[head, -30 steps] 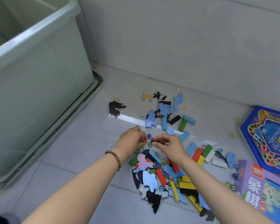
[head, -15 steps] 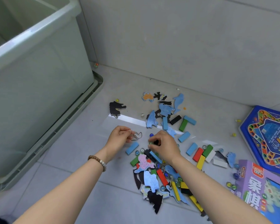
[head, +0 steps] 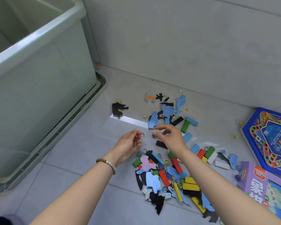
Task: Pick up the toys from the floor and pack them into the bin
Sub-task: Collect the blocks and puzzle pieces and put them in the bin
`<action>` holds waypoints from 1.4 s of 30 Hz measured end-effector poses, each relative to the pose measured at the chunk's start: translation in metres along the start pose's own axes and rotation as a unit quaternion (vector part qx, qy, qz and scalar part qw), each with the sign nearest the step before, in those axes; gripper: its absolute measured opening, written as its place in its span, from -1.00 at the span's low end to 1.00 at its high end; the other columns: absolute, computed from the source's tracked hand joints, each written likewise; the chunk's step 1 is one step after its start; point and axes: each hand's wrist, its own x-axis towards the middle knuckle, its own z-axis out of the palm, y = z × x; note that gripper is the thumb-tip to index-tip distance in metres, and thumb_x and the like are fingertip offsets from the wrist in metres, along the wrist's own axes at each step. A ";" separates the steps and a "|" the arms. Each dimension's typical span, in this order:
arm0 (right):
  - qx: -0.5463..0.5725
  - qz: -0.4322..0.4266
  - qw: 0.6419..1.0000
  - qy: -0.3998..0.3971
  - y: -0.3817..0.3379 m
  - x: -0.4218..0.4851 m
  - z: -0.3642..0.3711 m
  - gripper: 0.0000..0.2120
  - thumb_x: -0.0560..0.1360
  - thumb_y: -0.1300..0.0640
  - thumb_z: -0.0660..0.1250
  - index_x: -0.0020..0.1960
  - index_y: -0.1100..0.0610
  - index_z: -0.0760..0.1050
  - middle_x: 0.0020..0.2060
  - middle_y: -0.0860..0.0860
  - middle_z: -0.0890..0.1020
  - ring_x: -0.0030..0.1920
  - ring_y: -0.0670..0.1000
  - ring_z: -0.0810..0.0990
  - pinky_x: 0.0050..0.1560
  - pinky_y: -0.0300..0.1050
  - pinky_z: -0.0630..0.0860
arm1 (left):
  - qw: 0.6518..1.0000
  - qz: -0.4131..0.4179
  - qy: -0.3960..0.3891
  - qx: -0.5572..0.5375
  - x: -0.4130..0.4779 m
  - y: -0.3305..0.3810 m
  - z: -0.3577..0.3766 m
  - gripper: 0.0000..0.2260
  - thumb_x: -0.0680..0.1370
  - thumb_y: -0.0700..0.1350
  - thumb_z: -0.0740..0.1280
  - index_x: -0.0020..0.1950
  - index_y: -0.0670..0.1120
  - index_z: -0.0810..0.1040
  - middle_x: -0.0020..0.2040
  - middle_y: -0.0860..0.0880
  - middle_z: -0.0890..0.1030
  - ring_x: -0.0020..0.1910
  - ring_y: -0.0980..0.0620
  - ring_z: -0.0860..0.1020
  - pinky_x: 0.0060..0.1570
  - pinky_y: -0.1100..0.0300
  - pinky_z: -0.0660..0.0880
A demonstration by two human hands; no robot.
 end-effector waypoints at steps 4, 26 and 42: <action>-0.098 0.005 0.995 -0.032 0.016 0.008 0.012 -0.81 0.41 0.12 0.46 0.01 0.07 0.60 0.01 0.01 0.57 -0.08 -0.08 0.50 0.00 -0.27 0.46 | 0.971 0.090 0.043 0.217 0.004 -0.003 -0.015 -0.75 0.62 -0.04 0.19 -0.20 -0.10 0.49 -0.36 0.01 0.40 -0.52 0.18 0.33 -0.54 0.38 0.30; 0.351 0.214 0.909 -0.065 0.018 -0.026 -0.036 -0.83 0.58 0.15 0.20 -0.01 0.17 0.56 -0.17 0.04 0.57 -0.23 -0.04 0.52 -0.19 -0.24 0.52 | 0.755 0.175 -0.048 0.630 -0.005 -0.011 -0.031 -0.87 0.50 -0.05 0.39 0.04 0.02 0.61 -0.07 -0.06 0.57 -0.21 0.08 0.46 -0.26 0.36 0.37; -0.094 0.036 0.993 0.055 0.065 -0.030 -0.057 -0.87 0.41 0.14 0.46 -0.05 0.06 0.59 -0.43 -0.12 0.31 -0.40 -0.10 0.27 -0.35 -0.26 0.23 | 0.994 0.067 -0.044 0.079 -0.009 0.003 0.012 -0.90 0.62 -0.17 0.19 0.06 -0.12 0.48 -0.04 -0.01 0.61 -0.31 0.13 0.45 -0.35 0.34 0.45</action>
